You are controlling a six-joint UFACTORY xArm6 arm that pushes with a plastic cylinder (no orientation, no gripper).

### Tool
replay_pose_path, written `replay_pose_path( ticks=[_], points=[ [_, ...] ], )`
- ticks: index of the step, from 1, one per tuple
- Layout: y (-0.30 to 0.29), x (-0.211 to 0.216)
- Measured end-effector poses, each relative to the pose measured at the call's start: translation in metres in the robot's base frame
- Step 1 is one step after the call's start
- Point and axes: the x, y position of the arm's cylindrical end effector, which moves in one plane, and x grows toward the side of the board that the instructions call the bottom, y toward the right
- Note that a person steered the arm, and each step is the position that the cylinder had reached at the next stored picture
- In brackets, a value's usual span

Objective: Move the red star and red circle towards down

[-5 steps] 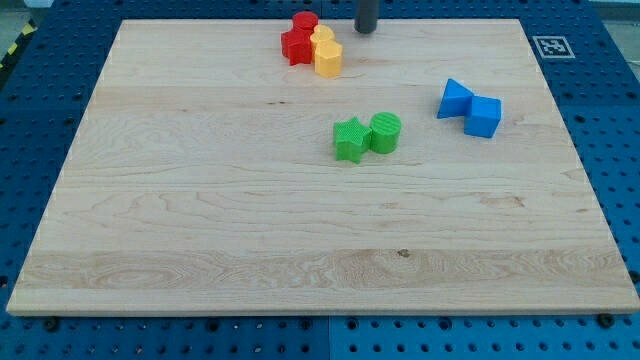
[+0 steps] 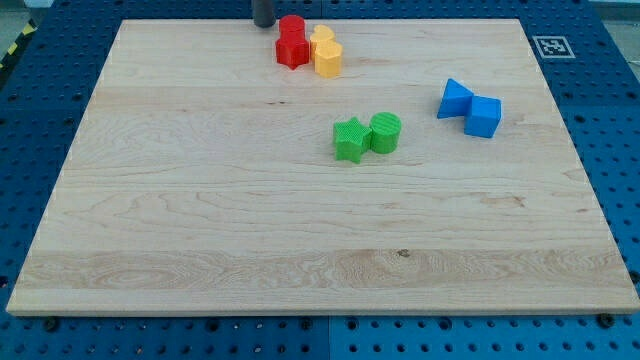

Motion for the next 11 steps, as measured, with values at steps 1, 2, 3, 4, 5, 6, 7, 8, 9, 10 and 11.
replay_pose_path(
  ticks=[1,2,3,4,5,6,7,8,9,10,11],
  points=[
    [0.002,0.000],
    [0.007,0.000],
    [0.012,0.000],
    [0.020,0.000],
    [0.038,0.000],
    [0.055,0.002],
    [0.061,0.002],
    [0.060,0.016],
    [0.055,0.042],
    [0.050,0.073],
    [0.049,0.090]
  ],
)
